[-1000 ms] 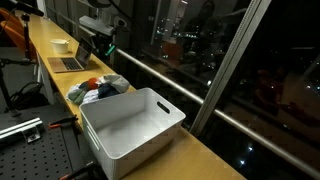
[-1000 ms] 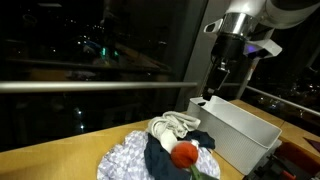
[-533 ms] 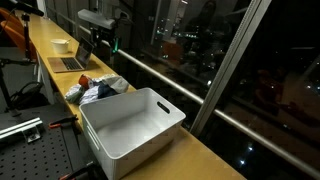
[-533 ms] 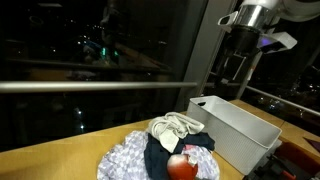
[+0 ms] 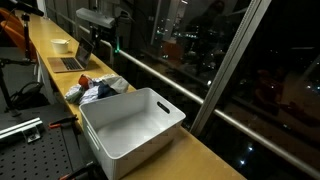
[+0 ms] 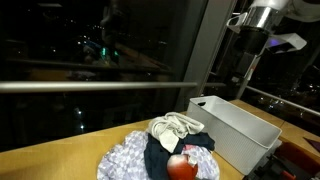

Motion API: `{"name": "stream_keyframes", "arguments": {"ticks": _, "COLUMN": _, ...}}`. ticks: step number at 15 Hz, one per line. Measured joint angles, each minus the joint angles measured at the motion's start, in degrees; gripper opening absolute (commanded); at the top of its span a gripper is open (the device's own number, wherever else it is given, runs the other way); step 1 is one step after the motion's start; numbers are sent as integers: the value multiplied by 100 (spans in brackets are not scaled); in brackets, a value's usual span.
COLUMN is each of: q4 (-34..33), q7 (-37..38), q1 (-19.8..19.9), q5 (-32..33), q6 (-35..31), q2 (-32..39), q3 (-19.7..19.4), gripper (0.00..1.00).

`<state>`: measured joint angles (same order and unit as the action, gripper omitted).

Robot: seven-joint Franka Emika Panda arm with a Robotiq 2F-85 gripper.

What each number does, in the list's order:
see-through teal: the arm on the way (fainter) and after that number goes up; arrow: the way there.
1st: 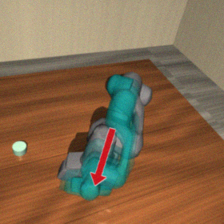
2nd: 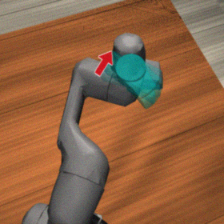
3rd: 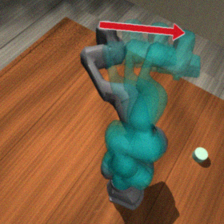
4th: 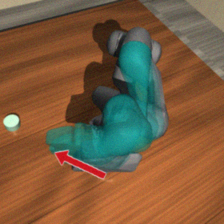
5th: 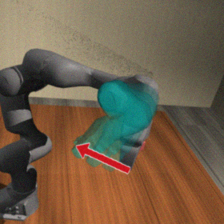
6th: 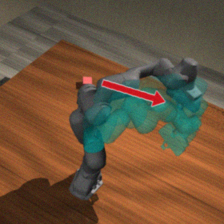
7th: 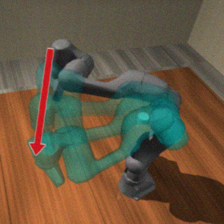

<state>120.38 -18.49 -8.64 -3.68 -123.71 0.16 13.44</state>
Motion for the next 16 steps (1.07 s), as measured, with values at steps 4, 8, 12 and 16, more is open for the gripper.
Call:
{"name": "stream_keyframes", "arguments": {"ticks": 4, "q4": 1, "q7": 0, "q1": 0, "q5": 0, "q6": 0, "q2": 0, "q3": 0, "gripper": 100}}
{"name": "stream_keyframes", "arguments": {"ticks": 8, "q4": 1, "q7": 2, "q1": -2, "q5": 0, "q6": 4, "q2": 7, "q3": -12, "gripper": 100}}
{"name": "stream_keyframes", "arguments": {"ticks": 12, "q4": -55, "q7": -51, "q1": 27, "q5": 9, "q6": 20, "q2": 1, "q3": -210, "gripper": 100}}
{"name": "stream_keyframes", "arguments": {"ticks": 16, "q4": -75, "q7": -56, "q1": 53, "q5": 263, "q6": 9, "q2": 12, "q3": -295, "gripper": 100}}
